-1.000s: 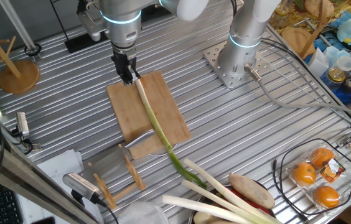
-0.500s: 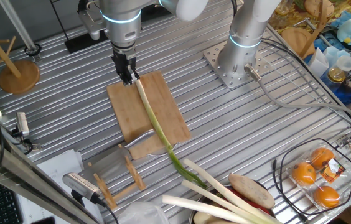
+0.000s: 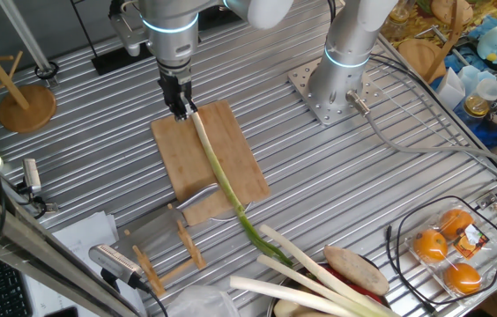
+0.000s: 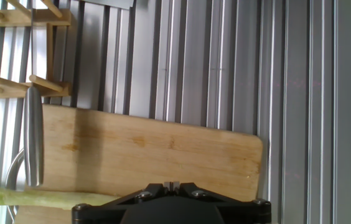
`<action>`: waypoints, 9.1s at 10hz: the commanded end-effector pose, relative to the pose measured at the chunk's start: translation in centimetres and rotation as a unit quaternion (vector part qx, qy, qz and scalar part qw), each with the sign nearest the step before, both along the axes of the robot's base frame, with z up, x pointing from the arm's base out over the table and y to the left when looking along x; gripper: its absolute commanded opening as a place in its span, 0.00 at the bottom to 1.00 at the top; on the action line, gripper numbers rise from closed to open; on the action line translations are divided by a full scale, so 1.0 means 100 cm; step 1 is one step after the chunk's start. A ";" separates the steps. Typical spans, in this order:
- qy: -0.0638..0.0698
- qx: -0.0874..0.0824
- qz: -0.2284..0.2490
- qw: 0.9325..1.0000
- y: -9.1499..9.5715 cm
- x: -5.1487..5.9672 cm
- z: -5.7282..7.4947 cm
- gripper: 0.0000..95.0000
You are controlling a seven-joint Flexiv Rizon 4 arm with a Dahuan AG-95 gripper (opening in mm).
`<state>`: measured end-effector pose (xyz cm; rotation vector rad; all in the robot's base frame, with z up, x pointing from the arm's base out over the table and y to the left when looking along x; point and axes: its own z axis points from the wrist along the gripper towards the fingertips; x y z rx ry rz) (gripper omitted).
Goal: Chop the scallions
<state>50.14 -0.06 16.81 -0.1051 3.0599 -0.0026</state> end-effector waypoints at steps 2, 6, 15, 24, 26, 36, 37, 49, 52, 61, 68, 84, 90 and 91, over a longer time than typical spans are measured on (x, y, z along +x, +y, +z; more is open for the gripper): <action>0.001 0.000 0.000 1.000 0.000 0.000 0.001 0.00; 0.000 0.000 -0.001 1.000 0.000 0.000 0.001 0.00; -0.009 -0.001 -0.005 1.000 0.000 0.000 0.000 0.00; -0.017 -0.004 -0.001 1.000 0.000 0.000 0.000 0.00; -0.017 -0.002 -0.001 1.000 0.000 0.000 0.000 0.00; -0.011 0.002 0.002 1.000 0.001 0.001 -0.001 0.00; -0.011 0.002 0.001 1.000 0.001 0.001 -0.001 0.00; -0.009 0.003 -0.003 1.000 0.011 0.017 -0.002 0.00; -0.010 0.005 -0.001 1.000 0.017 0.027 -0.005 0.20; 0.016 0.051 -0.002 0.999 0.069 0.058 -0.028 0.40; 0.062 -0.012 0.023 0.998 0.075 0.057 -0.032 0.40; 0.057 0.033 0.002 0.998 0.075 0.062 -0.042 0.40; 0.057 0.028 0.041 0.997 0.077 0.062 -0.043 0.20; 0.061 0.027 0.054 0.996 0.077 0.062 -0.043 0.20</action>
